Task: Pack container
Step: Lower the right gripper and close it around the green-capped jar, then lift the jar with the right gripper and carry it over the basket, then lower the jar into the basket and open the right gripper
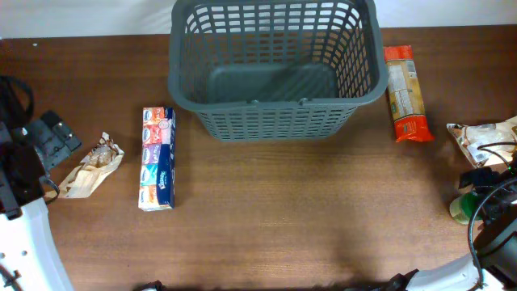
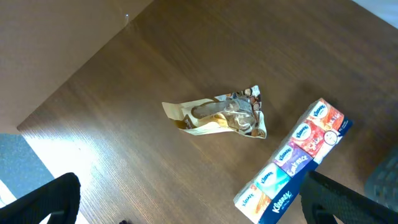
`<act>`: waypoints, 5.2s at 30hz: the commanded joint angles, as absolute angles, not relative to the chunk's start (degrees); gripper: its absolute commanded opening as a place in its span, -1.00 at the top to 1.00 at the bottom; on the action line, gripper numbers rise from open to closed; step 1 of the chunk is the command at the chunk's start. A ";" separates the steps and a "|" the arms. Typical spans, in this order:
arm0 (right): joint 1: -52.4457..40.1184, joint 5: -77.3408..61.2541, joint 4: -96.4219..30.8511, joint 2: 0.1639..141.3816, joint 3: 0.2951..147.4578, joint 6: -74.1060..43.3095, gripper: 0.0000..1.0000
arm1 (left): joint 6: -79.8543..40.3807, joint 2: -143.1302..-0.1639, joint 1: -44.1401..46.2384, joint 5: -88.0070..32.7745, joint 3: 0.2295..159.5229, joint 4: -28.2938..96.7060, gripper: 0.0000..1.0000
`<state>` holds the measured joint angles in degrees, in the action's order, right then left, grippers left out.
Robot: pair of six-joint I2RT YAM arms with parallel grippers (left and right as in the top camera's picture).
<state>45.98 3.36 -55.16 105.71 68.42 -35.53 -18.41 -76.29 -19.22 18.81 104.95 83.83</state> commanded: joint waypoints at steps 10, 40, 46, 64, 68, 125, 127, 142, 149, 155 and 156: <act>46.09 1.54 -52.12 106.15 66.13 -33.23 -0.97 | -18.98 -76.53 -19.62 18.57 105.08 84.71 -0.99; 46.09 1.04 -50.92 106.15 64.79 -31.77 -0.66 | -18.98 -76.53 -19.62 18.59 105.08 84.68 -0.99; 46.09 1.02 -50.94 106.15 64.79 -31.77 -0.15 | -18.98 -76.53 -19.62 18.57 105.08 84.68 -0.99; 46.02 -9.28 -57.49 104.01 74.41 -24.91 0.92 | -19.00 -76.53 -19.62 18.59 105.08 84.01 -0.99; 45.21 -14.39 -62.28 100.36 84.25 -23.75 0.93 | -19.00 -76.53 -19.62 18.59 105.08 83.13 -0.99; -16.53 2.02 -62.24 124.92 123.31 -11.38 0.92 | -19.00 -76.53 -19.62 18.59 105.08 88.38 -0.99; -16.53 2.68 -63.53 125.89 123.31 -11.35 0.92 | -18.98 -76.53 -19.62 18.59 105.08 88.40 -0.99; -16.49 3.27 -70.81 130.82 123.28 -11.35 0.92 | -18.98 -76.53 -19.62 18.59 105.08 89.03 -0.99; -16.49 2.81 -71.18 131.59 123.28 -11.33 0.92 | -18.98 -76.53 -19.62 18.59 105.08 89.03 -0.99; -16.49 1.98 -71.16 131.59 123.28 -11.35 0.92 | -18.98 -76.53 -19.62 18.59 105.08 89.06 -0.99; -16.49 2.00 -71.18 131.59 123.28 -11.35 0.92 | -18.98 -76.53 -19.62 18.59 105.08 89.12 -0.99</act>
<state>-16.29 2.13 -71.16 131.44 122.67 -11.70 -18.41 -76.29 -19.22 18.81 104.95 88.95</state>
